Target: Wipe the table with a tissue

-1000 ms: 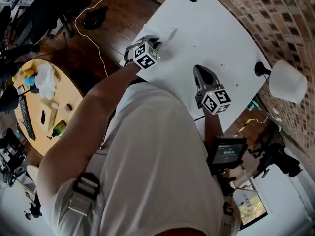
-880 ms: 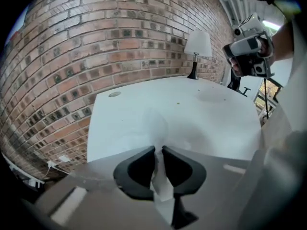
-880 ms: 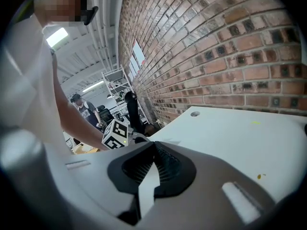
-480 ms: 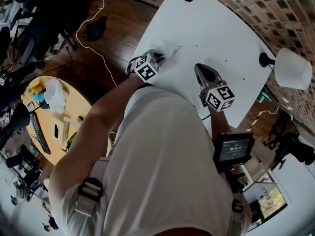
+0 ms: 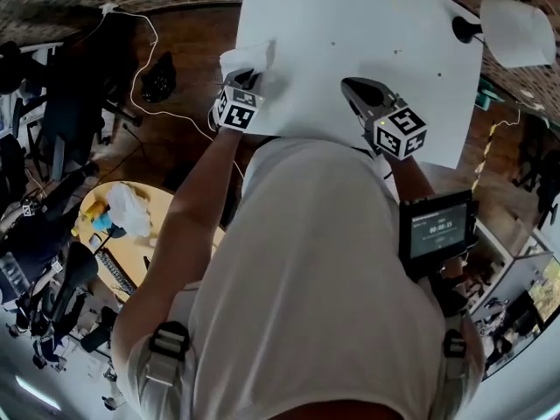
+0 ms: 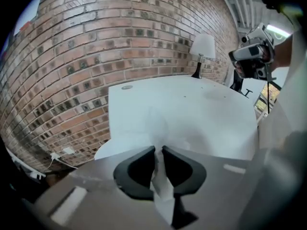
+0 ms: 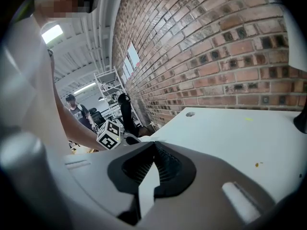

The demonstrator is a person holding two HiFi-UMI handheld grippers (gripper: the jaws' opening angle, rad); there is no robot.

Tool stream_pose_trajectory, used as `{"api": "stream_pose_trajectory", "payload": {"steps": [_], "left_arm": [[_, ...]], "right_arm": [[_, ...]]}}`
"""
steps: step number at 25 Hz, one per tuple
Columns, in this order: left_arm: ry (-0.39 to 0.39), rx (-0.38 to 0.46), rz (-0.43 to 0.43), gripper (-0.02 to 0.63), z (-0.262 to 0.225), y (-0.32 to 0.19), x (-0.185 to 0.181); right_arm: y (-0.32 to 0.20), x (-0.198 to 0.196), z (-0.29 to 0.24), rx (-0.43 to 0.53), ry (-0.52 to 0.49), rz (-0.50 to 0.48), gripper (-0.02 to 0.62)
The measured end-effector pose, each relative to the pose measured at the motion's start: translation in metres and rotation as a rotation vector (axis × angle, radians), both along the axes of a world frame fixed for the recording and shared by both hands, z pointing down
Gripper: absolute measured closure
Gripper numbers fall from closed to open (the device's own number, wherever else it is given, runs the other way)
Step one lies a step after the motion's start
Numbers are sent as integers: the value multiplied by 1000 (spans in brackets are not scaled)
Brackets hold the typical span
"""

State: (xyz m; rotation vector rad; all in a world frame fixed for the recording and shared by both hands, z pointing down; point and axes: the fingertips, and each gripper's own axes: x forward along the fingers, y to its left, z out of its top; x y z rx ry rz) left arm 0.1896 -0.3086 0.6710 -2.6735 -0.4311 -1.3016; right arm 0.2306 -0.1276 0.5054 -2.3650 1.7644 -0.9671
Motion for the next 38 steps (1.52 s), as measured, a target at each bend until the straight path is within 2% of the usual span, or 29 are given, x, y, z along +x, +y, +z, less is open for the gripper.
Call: {"api": "stream_pose_trajectory", "payload": {"steps": [6, 10, 13, 17, 20, 22, 25, 29, 31, 35, 38], "left_arm": [[-8, 2, 175, 566, 0, 53, -5], [-32, -57, 314, 566, 1, 99, -3], [-80, -136, 391, 566, 2, 129, -13], [-227, -296, 477, 566, -3, 155, -41], [-282, -390, 526, 566, -10, 169, -56], [-279, -433, 519, 566, -18, 175, -58], [-214, -403, 479, 566, -29, 166, -50], [-72, -316, 318, 566, -46, 112, -19], [-29, -270, 219, 566, -52, 75, -4], [2, -175, 63, 566, -57, 18, 15], [0, -123, 5, 566, -55, 0, 25]], "right_arm": [[9, -11, -6, -4, 16, 97, 588], [15, -14, -6, -6, 17, 144, 588], [22, -16, -6, -8, 18, 174, 588], [29, -15, -8, -13, 22, 208, 588], [31, -13, -10, -7, 24, 226, 588], [33, -12, -10, -4, 25, 231, 588], [35, -10, -8, 8, 25, 239, 588], [37, -4, -5, 31, 24, 245, 588], [39, -2, -5, 42, 25, 244, 588], [48, 1, -7, 61, 26, 240, 588], [58, 5, -8, 72, 27, 239, 588]]}}
